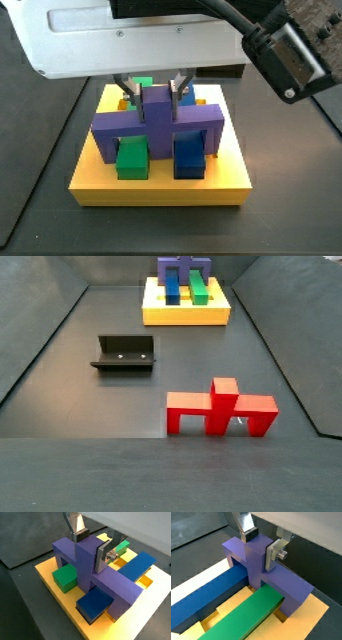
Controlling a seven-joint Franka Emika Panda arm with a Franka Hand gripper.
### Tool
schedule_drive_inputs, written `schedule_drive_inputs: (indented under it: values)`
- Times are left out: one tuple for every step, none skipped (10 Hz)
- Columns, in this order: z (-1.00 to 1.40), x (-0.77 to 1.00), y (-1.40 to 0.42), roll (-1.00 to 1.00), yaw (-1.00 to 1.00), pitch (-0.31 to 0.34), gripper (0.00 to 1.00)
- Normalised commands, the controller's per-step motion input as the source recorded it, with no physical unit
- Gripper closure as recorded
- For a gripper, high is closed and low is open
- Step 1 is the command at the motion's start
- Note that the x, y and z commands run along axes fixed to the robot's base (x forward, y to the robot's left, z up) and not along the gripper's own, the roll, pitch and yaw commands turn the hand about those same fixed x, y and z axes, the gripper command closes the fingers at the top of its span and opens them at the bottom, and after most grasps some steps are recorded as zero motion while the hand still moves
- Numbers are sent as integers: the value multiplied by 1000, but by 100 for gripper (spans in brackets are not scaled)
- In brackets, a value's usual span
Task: Pick up the purple object. Move up. Place the purple object on the fixture. Regrasp the purple object. Move to above the board. Insert the purple object.
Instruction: Insert the purple object.
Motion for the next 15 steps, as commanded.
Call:
schedule_drive_inputs:
  values:
    - [-297,46,-69,170,0,-60,100]
    - [-337,197,0,217,0,-57,100]
    - [-289,400,0,197,69,0,100]
    - [-200,446,0,180,111,0,100]
    - [-183,380,0,166,89,0,100]
    - [-320,0,6,103,0,0,100]
    - [-263,-9,123,47,-126,0,100]
    - [-263,-71,123,40,-217,0,100]
    - [-229,-51,89,60,-269,4,100]
    - [-211,-43,69,66,-260,6,100]
    - [-254,-66,0,46,-203,0,100]
    - [-291,-17,-3,63,-117,0,100]
    - [-369,0,0,190,0,0,100]
    - [-291,131,0,273,54,0,100]
    - [-189,154,0,294,123,0,100]
